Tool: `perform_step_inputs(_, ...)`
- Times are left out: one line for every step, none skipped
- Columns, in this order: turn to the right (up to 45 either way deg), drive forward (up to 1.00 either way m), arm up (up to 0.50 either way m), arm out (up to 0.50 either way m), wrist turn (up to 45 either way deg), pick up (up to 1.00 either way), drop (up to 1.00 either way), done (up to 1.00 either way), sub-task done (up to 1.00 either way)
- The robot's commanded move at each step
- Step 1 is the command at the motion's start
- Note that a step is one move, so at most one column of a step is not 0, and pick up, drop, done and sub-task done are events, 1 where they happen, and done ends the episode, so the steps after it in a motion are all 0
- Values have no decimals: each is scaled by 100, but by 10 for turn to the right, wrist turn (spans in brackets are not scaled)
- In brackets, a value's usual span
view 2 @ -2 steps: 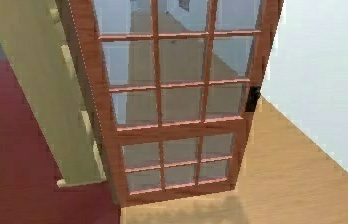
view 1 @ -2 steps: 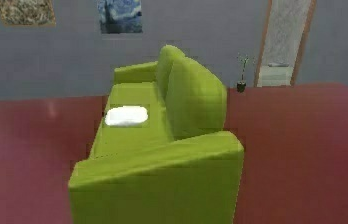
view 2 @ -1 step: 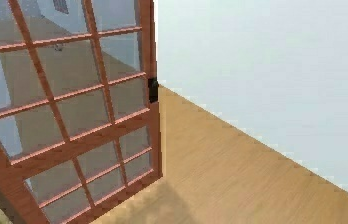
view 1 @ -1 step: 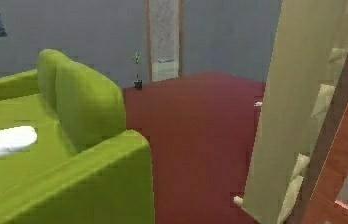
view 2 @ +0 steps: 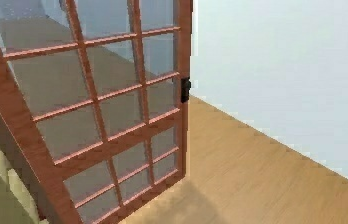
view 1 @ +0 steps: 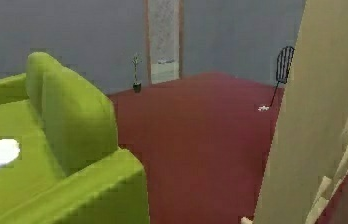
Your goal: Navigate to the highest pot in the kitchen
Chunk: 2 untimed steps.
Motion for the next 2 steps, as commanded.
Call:
perform_step_inputs(60, 0, 0, 0, 0, 0, 0, 0, 0)
perform_step_inputs(0, 80, 0, 0, 0, 0, 0, 0, 0)
